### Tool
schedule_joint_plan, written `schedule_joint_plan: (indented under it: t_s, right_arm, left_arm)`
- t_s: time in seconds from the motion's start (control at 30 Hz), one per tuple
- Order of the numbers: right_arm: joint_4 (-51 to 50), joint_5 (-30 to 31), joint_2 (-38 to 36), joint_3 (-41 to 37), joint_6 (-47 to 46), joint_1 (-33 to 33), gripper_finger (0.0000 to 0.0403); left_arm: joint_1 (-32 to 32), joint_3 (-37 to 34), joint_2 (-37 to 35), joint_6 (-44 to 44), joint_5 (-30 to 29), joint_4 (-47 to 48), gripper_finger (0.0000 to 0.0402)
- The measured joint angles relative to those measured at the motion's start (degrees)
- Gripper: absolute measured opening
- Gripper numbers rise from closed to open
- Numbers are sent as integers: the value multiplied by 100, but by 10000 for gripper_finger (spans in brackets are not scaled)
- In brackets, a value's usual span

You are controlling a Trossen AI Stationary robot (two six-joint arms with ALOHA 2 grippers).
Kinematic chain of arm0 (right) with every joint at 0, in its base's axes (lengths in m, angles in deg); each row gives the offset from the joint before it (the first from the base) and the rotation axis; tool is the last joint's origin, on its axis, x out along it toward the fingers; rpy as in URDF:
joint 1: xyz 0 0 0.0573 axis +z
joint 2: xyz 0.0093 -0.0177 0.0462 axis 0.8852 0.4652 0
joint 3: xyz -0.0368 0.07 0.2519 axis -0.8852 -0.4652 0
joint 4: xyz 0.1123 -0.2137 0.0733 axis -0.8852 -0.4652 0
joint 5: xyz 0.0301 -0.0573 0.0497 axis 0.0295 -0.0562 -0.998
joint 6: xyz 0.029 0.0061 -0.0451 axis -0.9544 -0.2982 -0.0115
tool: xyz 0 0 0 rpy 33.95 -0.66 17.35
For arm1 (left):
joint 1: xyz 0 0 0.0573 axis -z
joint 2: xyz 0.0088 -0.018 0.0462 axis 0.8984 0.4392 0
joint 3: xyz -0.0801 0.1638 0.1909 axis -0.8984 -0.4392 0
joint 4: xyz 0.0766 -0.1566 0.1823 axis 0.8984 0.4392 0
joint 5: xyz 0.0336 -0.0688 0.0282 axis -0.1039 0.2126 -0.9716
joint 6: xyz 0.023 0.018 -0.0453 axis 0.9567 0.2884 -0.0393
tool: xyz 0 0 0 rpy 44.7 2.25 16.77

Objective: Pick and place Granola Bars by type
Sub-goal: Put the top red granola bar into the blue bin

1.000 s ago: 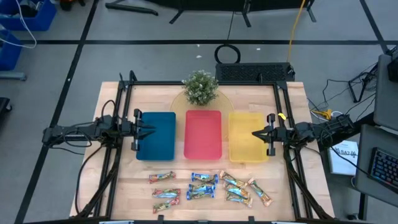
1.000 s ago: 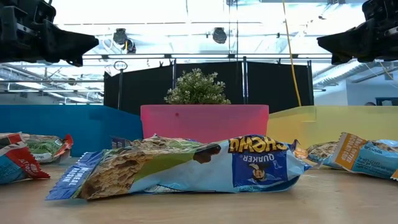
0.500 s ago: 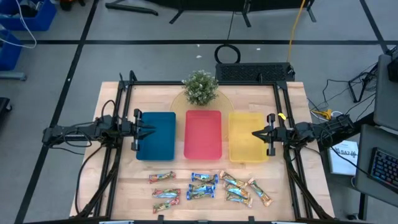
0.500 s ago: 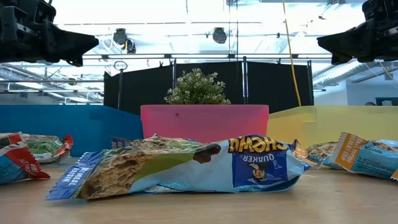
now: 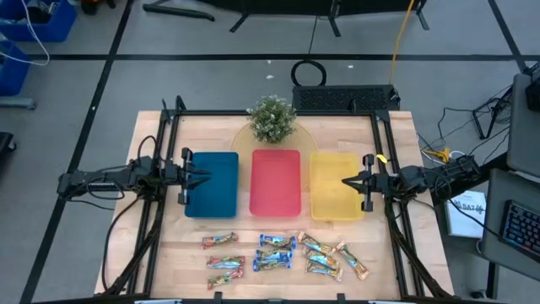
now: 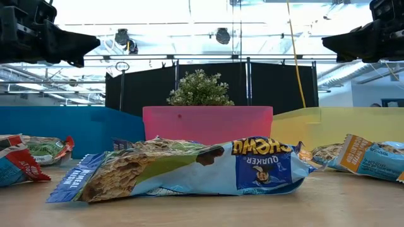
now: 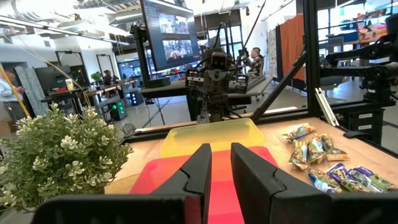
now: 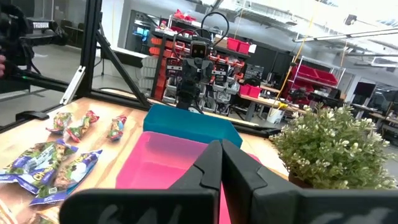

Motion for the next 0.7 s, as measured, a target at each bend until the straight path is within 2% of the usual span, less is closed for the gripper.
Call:
schedule_joint_plan:
  t_s: [0.2,0.5,0.7]
  right_arm:
    - [7,0,-2,1,-7,0,0]
    - [267,0,0,2,8,2,0]
    - [396,0,-2,-13,-2,1,0]
  left_arm:
    - [2,0,-1,-71,0,0,70]
    - [1,-1,0,-1642,3,-77,70]
    - [2,1,0,-2165,4,-297,70]
